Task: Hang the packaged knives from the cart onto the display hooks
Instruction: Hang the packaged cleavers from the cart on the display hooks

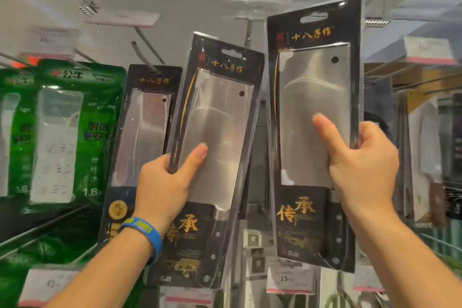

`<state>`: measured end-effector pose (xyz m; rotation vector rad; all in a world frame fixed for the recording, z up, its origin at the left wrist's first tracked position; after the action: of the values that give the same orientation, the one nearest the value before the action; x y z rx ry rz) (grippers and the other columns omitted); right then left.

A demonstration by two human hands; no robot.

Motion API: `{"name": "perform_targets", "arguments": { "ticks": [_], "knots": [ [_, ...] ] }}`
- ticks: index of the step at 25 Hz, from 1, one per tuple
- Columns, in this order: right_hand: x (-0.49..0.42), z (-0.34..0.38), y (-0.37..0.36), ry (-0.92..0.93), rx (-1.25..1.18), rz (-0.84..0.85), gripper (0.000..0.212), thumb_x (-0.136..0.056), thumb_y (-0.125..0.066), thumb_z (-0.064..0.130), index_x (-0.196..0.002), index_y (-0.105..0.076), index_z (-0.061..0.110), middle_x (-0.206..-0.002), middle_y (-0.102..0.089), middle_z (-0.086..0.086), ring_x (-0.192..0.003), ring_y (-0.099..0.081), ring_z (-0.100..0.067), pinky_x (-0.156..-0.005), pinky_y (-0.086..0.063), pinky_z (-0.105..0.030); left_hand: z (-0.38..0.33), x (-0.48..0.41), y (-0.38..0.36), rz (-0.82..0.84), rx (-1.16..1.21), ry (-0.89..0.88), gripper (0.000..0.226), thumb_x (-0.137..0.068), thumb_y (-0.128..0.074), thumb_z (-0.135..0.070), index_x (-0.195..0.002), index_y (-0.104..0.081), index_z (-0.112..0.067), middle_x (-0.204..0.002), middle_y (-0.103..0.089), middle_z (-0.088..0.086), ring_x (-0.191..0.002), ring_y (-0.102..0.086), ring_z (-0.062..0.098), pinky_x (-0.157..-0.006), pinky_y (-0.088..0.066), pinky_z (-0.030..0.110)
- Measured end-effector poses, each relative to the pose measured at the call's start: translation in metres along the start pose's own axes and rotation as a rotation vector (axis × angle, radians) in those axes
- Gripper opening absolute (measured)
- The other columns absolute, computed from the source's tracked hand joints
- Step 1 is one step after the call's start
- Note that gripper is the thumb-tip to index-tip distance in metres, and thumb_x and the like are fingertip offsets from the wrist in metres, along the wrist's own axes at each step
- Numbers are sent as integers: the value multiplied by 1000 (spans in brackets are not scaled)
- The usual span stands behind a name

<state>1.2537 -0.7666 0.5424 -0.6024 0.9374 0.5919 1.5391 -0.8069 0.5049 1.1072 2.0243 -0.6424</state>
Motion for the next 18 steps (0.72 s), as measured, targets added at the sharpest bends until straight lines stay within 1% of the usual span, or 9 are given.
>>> {"name": "perform_targets", "arguments": {
  "ticks": [2,4,7,10,11,14,15,17,18],
  "knots": [
    [-10,7,4,21,19,-18,80,-82,-69,72,-70,-37,-2,-61,-35,-14,-54,-26,-13,-49,-25,-29,-8,-8,-9,29,5,4,82,-61,-64,-83,-63,-58,-2,-61,-64,12,-57,-60,27,-54,-51,42],
    [-15,10,7,27,22,-16,79,-81,-69,72,-68,-36,1,-59,-34,-6,-52,-27,-12,-48,-26,-27,-13,-13,-16,38,4,14,80,-61,-63,-84,-60,-55,-5,-51,-56,3,-47,-50,16,-50,-43,36],
    [-16,12,9,32,31,-4,72,-81,-69,72,-64,-34,11,-57,-31,1,-50,-28,-10,-47,-27,-24,-13,-9,-22,46,-5,29,70,-65,-64,-80,-54,-50,-13,-45,-44,-9,-43,-37,5,-47,-34,22],
    [-15,10,5,17,50,15,78,-79,-67,75,-67,-39,4,-58,-37,-8,-51,-28,-11,-49,-26,-27,-16,-9,-24,60,23,27,63,-65,-65,-77,-50,-47,-18,-41,-43,-12,-41,-38,4,-43,-34,14],
    [-15,9,3,8,49,20,80,-79,-66,76,-69,-40,1,-59,-38,-11,-52,-27,-12,-51,-27,-33,-19,-12,-25,63,13,17,65,-65,-64,-78,-50,-47,-16,-41,-43,-11,-41,-38,4,-43,-34,14],
    [-11,14,-1,-2,51,36,82,-79,-65,77,-69,-39,0,-59,-34,-6,-52,-25,-12,-52,-27,-37,-23,-20,-23,59,13,-6,64,-66,-65,-77,-49,-45,-19,-40,-44,-12,-40,-40,4,-43,-34,14],
    [-9,16,-3,-3,47,41,81,-79,-64,77,-68,-39,1,-59,-34,-5,-51,-26,-11,-52,-29,-35,-22,-22,-22,61,17,-11,63,-67,-66,-76,-49,-46,-20,-40,-45,-13,-40,-41,3,-43,-35,13],
    [-5,19,-5,5,39,42,74,-79,-66,74,-63,-35,9,-57,-32,-2,-49,-28,-9,-48,-28,-22,-15,-22,-20,86,6,-15,60,-67,-66,-76,-50,-55,-19,-41,-49,-15,-41,-44,1,-45,-36,11],
    [-2,20,-6,5,37,40,71,-80,-67,73,-63,-34,12,-57,-31,-1,-48,-29,-8,-47,-30,-21,-12,-20,-19,105,-19,-14,56,-68,-66,-75,-51,-60,-22,-41,-49,-15,-41,-45,1,-45,-36,11]
  ]
}}
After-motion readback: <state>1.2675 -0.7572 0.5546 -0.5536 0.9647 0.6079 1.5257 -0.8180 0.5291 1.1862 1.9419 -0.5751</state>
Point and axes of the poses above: each hand's wrist, its own x-axis away from the middle knuckle, its own y-axis out of the back of the hand, z = x × y, the point moved 2 cm from there along -x, towards the middle knuckle
